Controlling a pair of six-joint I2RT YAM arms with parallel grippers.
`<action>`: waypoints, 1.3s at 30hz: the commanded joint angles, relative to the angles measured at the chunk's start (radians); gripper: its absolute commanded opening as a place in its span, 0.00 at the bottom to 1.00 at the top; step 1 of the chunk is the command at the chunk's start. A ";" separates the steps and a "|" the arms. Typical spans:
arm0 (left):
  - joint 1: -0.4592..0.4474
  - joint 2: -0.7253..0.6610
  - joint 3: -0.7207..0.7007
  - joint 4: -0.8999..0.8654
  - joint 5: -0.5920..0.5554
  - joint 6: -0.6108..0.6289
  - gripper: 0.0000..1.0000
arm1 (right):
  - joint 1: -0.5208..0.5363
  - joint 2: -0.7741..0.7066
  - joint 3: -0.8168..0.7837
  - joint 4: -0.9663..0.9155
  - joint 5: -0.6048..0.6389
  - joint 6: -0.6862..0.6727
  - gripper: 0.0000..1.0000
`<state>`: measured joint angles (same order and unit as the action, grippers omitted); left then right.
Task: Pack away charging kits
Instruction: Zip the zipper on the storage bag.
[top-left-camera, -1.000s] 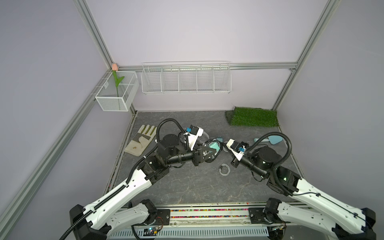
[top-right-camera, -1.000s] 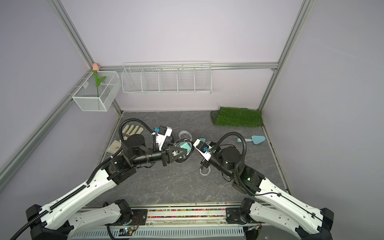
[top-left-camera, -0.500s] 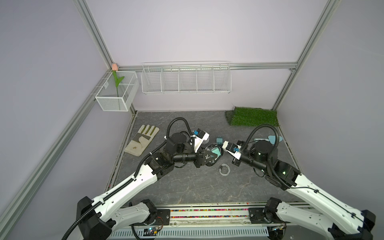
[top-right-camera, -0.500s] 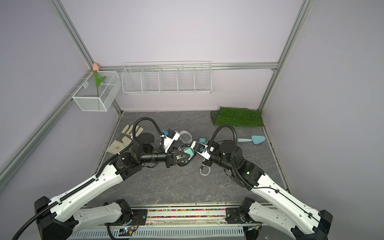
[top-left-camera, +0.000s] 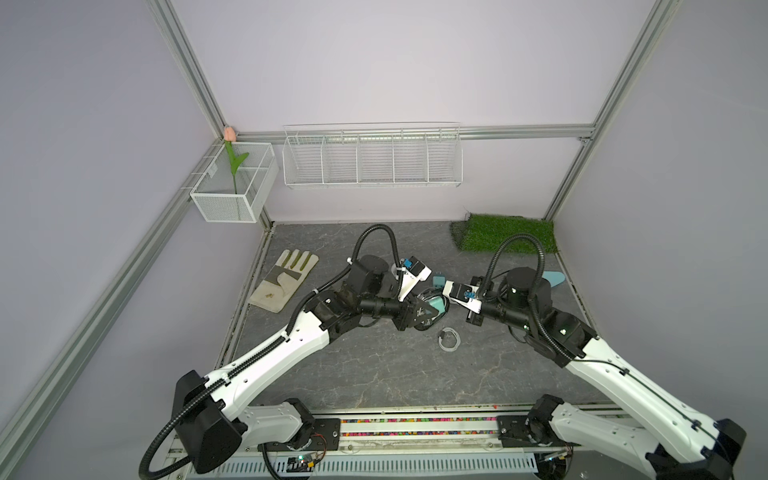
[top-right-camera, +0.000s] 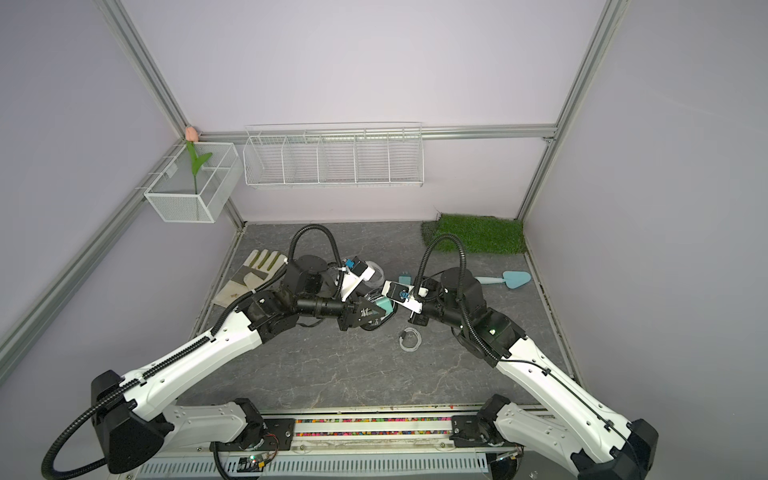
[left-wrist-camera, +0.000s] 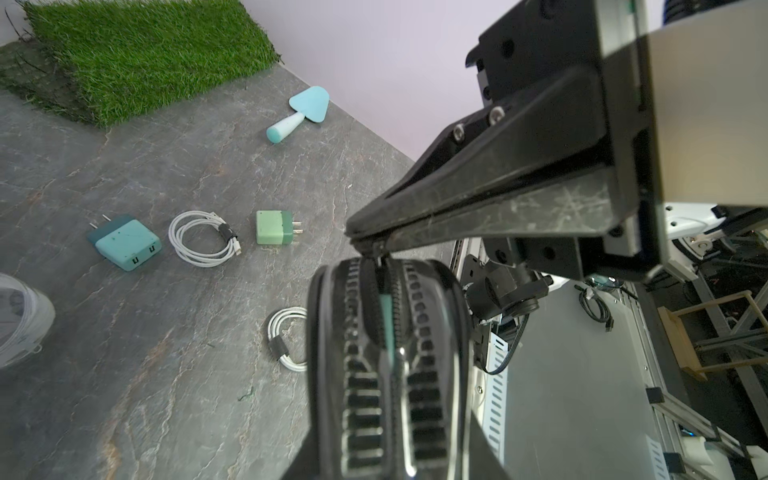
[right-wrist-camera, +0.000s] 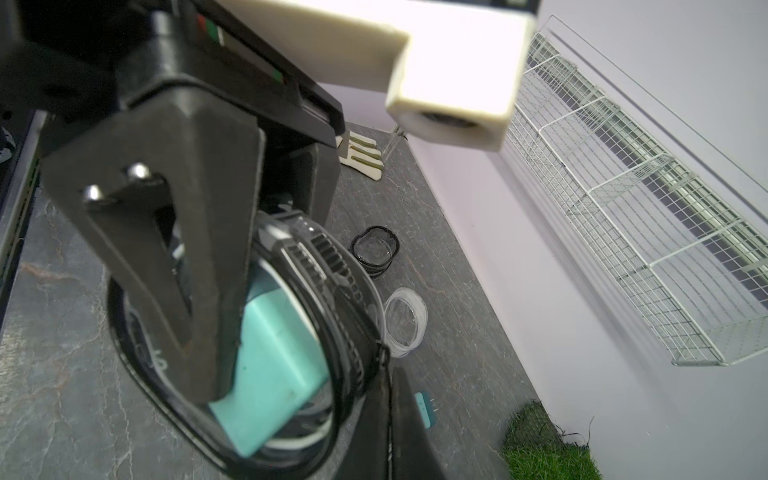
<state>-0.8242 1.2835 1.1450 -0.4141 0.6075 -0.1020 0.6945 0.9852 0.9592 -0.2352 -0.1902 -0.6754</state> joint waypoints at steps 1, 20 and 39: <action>-0.025 0.082 0.074 -0.259 0.103 0.163 0.00 | -0.028 0.044 0.085 0.133 -0.017 -0.083 0.06; -0.029 0.359 0.340 -0.567 -0.026 0.321 0.00 | -0.148 0.078 0.061 0.304 -0.324 -0.214 0.06; -0.027 0.162 0.271 -0.381 -0.227 0.233 0.32 | -0.148 0.090 -0.071 0.458 -0.060 -0.200 0.06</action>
<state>-0.8307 1.4845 1.4517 -0.7479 0.4129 0.1509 0.5674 1.0828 0.9031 0.0151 -0.3599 -0.8974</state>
